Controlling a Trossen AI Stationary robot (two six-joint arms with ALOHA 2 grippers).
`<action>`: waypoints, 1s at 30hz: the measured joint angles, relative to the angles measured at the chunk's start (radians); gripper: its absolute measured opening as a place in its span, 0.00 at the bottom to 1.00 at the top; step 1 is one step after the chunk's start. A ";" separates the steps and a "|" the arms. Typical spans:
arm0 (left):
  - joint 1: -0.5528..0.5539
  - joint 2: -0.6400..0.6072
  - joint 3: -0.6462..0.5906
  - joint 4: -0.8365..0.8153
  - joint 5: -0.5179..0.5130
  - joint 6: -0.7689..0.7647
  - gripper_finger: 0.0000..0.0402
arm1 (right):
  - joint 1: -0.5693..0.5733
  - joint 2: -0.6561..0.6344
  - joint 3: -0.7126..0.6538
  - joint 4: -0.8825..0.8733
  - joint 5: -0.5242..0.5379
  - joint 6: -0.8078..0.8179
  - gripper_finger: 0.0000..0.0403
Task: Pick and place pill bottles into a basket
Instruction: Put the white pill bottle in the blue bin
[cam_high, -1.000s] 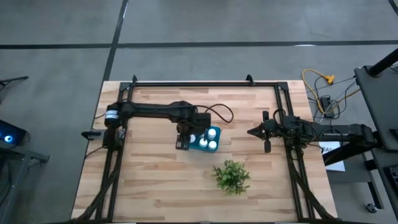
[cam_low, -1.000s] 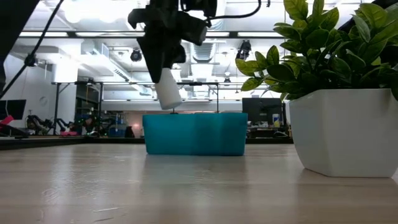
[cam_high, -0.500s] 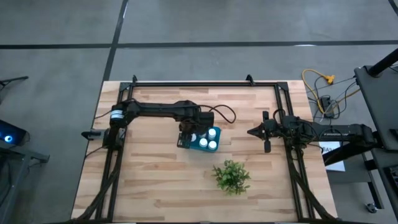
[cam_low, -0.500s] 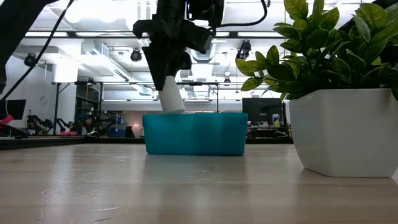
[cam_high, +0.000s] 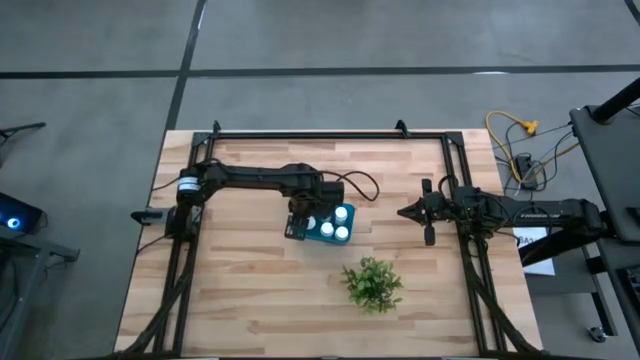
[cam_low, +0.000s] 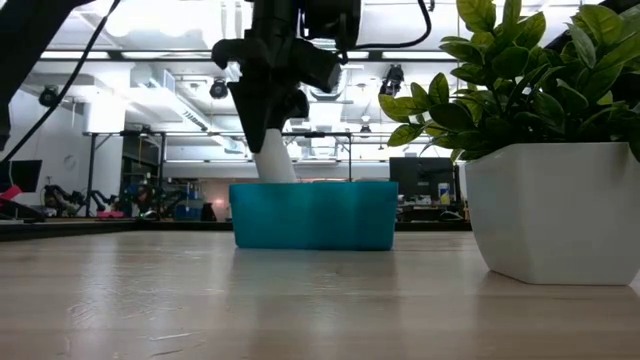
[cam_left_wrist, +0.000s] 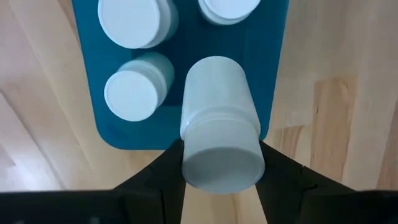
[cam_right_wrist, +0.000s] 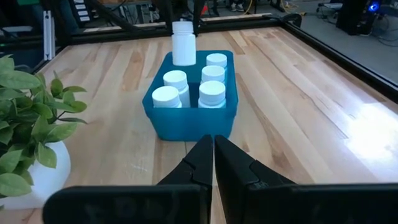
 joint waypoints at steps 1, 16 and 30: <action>0.000 0.000 0.000 0.000 0.003 0.000 0.35 | 0.000 -0.001 0.000 0.000 0.000 -0.002 0.02; 0.000 0.106 0.000 -0.009 0.024 0.031 0.35 | 0.001 0.005 0.000 -0.004 -0.001 0.002 0.02; 0.000 0.116 0.001 0.001 0.019 0.028 0.35 | 0.000 0.005 0.000 -0.012 0.000 0.006 0.02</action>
